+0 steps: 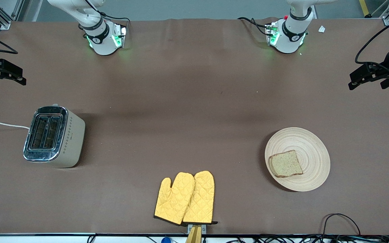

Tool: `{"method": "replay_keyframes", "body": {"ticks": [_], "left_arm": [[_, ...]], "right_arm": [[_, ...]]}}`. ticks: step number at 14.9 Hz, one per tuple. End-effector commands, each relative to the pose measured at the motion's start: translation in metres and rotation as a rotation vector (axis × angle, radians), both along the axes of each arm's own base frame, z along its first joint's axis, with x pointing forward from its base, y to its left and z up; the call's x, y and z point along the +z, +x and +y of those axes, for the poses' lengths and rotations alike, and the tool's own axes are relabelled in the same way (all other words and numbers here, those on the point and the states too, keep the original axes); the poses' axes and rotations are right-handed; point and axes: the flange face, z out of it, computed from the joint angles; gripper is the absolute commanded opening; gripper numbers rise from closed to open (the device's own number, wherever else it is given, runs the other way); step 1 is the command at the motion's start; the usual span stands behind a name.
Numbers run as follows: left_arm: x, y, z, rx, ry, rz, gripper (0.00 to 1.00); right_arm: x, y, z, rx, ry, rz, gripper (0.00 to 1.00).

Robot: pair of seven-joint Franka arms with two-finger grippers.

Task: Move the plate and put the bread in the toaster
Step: 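Move the left gripper toward the wooden plate while the right gripper nears the toaster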

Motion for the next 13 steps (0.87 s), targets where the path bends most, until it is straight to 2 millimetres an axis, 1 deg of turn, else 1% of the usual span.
{"method": "replay_keyframes", "body": {"ticks": [1,4,5,6,7,8,11,13], "left_arm": [[0.006,0.000,-0.001,-0.006,0.003,-0.006,1.00],[0.002,0.003,0.008,0.000,-0.001,0.001,1.00],[-0.008,0.010,0.013,-0.005,-0.004,0.017,1.00],[-0.012,0.018,0.020,-0.011,-0.008,0.022,1.00],[-0.023,0.029,0.037,-0.002,-0.017,0.037,1.00],[-0.038,0.038,0.050,-0.002,-0.023,0.060,1.00],[-0.078,0.059,0.080,0.027,-0.050,0.094,1.00],[-0.103,0.073,0.107,0.078,-0.093,0.087,1.00]], "right_arm": [[0.000,-0.005,0.004,-0.006,-0.004,-0.013,1.00],[0.000,-0.005,0.005,-0.003,-0.006,-0.009,1.00],[0.001,-0.005,0.003,-0.005,-0.006,-0.013,1.00],[0.001,-0.005,0.001,-0.009,-0.006,-0.013,1.00],[0.001,-0.005,0.000,-0.011,-0.006,-0.015,1.00],[-0.001,-0.004,0.000,-0.011,-0.006,-0.012,1.00],[-0.006,-0.005,0.001,-0.010,-0.005,0.009,1.00],[-0.015,-0.006,-0.001,-0.012,-0.003,0.032,1.00]]}}
